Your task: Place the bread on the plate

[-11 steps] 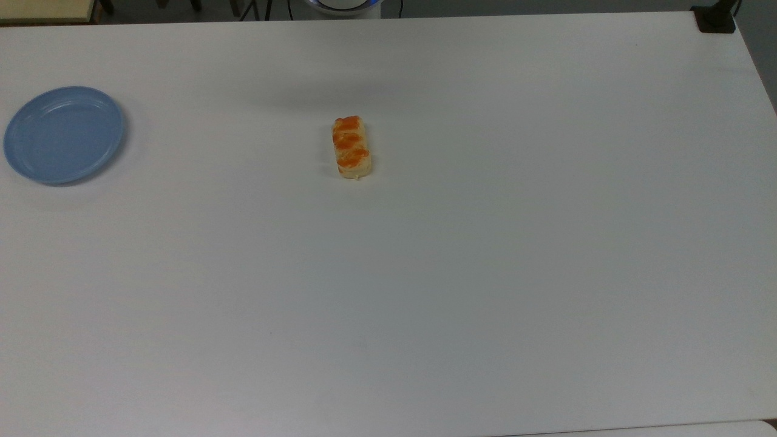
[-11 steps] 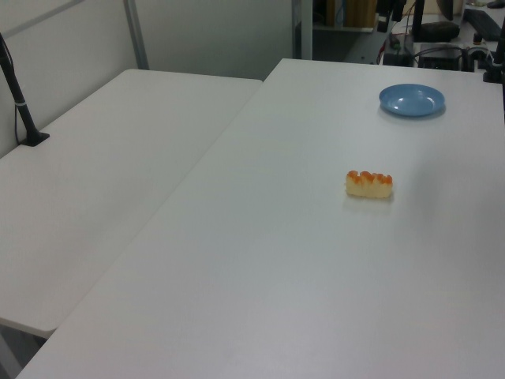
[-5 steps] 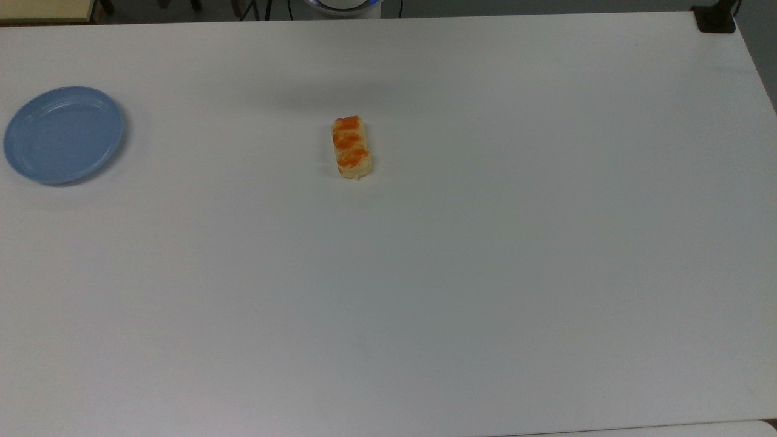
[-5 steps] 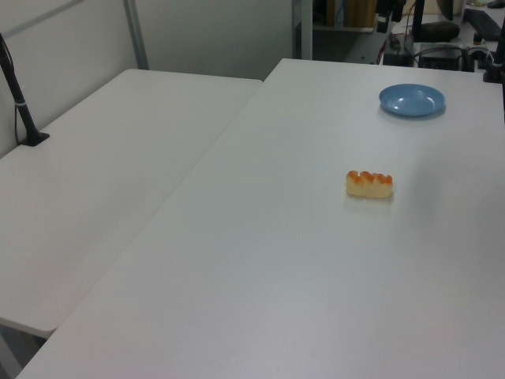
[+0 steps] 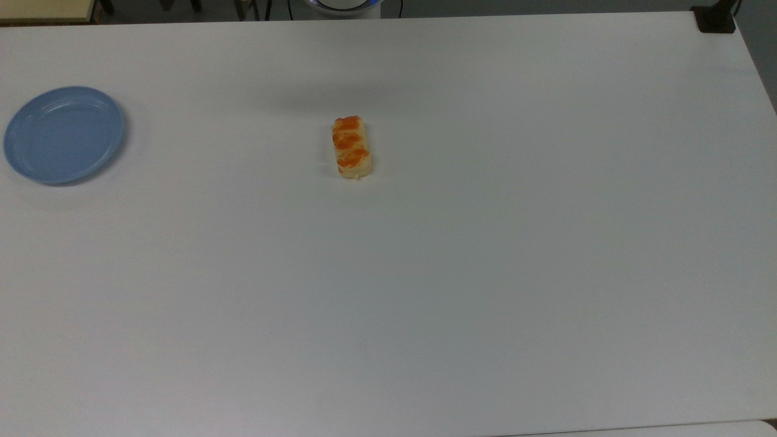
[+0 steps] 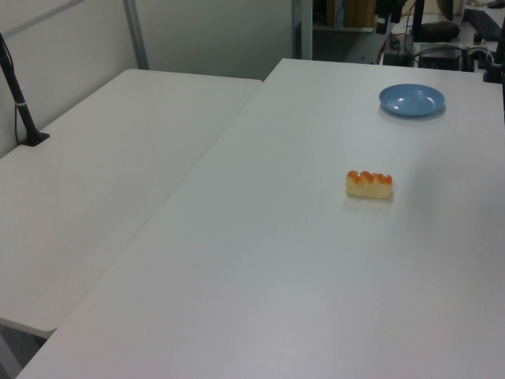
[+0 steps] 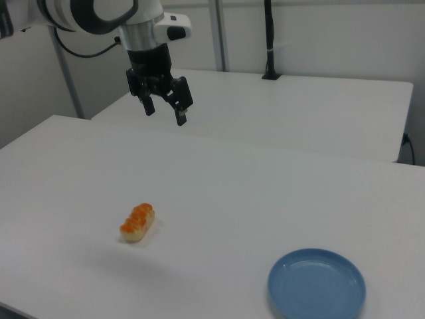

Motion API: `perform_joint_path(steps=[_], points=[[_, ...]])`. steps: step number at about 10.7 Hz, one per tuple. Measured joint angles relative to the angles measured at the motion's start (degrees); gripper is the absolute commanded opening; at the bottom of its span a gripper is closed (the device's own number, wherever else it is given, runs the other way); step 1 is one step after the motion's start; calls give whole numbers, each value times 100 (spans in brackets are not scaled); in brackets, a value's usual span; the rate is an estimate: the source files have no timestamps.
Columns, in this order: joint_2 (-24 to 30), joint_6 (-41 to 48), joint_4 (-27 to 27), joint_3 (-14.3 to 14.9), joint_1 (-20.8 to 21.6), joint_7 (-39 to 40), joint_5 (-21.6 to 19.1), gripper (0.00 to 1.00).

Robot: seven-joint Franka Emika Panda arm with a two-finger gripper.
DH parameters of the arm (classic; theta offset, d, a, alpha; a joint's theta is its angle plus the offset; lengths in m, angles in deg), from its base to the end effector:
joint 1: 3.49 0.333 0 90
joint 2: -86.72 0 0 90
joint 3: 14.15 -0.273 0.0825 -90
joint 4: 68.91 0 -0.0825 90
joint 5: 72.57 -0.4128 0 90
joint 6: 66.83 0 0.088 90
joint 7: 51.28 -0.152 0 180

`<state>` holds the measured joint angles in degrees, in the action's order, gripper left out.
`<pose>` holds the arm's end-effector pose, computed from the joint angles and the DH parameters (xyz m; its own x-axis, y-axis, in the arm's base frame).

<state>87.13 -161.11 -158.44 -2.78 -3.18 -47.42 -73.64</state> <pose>0.5828 -0.1115 0.5519 0.9878 -0.1261 0.0909 -0.1253 -0.9920 -0.0140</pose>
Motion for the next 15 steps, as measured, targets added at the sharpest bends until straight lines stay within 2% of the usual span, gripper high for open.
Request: perform_joint_path(steps=[5,7,9,10,12,15], points=[[-6,0,0,-10,3,66,0,100],[-15,5,0,-17,10,698,0,100],[-25,530,3,-23,15,1044,0,100],[-29,764,2,-57,23,1112,1,99],[-86,903,-59,-329,36,1150,144,95],[-215,915,-441,-493,85,1154,304,100]])
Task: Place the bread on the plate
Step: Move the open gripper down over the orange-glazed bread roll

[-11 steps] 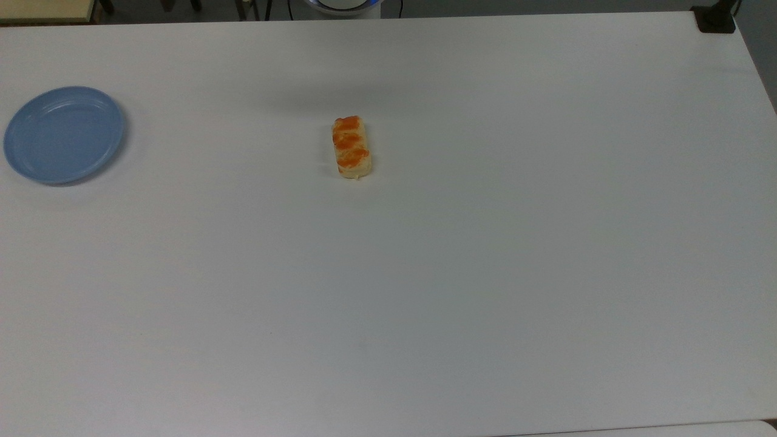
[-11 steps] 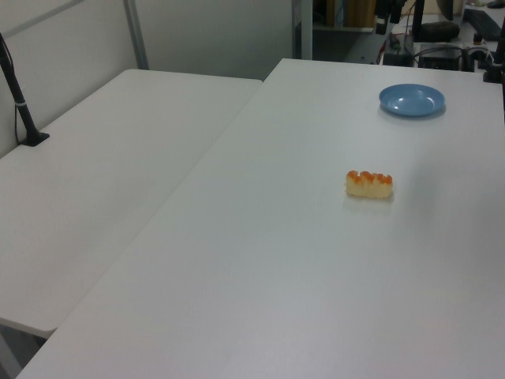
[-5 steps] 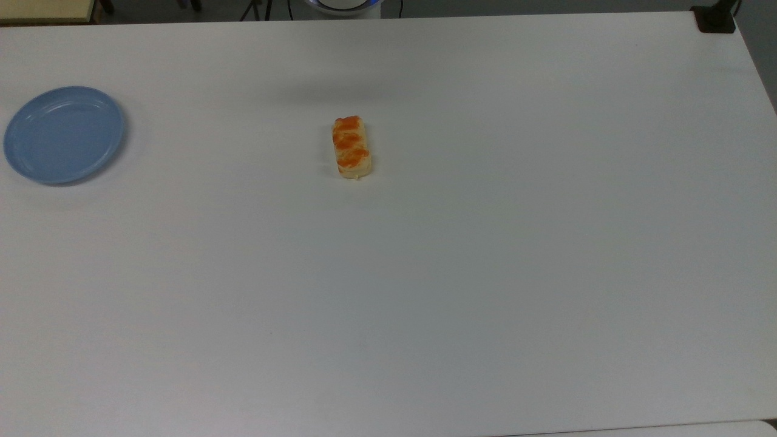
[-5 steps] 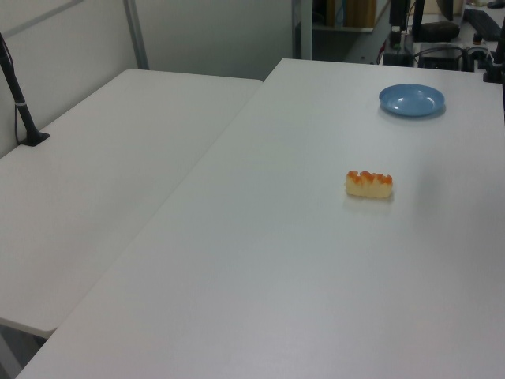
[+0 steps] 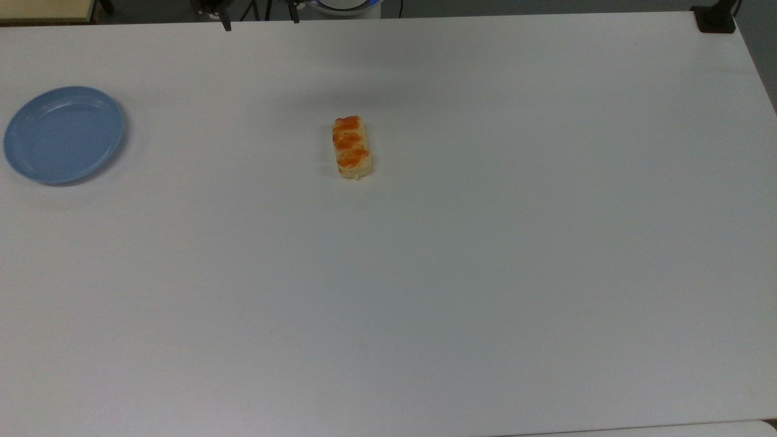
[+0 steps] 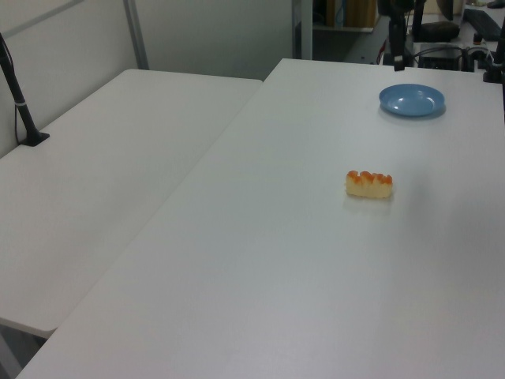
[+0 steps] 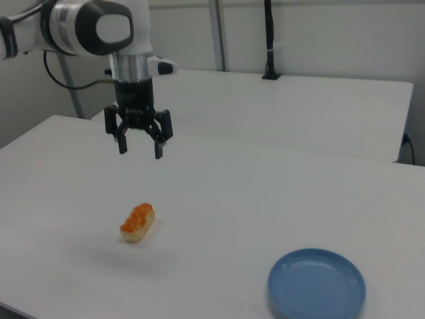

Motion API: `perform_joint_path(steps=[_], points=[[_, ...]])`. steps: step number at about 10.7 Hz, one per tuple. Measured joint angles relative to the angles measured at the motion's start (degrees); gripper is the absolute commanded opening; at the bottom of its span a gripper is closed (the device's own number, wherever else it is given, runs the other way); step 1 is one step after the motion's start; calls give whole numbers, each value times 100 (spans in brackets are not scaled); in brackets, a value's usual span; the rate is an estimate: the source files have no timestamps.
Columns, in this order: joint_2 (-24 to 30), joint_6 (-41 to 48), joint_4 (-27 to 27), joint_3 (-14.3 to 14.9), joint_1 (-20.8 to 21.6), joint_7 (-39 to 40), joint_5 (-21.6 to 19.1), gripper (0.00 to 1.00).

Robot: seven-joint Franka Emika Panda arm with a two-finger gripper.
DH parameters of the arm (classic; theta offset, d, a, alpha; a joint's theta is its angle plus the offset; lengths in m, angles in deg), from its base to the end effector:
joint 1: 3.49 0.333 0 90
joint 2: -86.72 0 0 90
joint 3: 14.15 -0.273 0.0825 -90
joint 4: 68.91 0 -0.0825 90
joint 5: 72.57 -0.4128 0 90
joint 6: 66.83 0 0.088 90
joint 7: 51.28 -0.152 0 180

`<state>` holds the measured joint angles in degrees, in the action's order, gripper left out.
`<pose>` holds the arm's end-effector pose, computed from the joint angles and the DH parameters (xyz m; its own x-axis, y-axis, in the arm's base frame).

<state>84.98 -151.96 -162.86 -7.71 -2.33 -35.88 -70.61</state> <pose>0.5655 -0.0572 0.4792 0.9670 0.1738 -0.1864 0.1745 -0.9846 -0.0125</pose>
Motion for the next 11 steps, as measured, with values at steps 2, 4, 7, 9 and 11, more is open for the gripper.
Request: perform_joint_path(steps=[2,4,7,9,11], points=[[-16,-546,-532,-9,19,3,-1,100],[-26,-1488,-1230,-20,112,-38,-1,100],[-28,-2494,-2019,-37,235,-266,-35,99],[-33,-2847,-2336,-52,436,-488,-158,99],[-94,-3649,-2715,-57,636,-977,-174,99]])
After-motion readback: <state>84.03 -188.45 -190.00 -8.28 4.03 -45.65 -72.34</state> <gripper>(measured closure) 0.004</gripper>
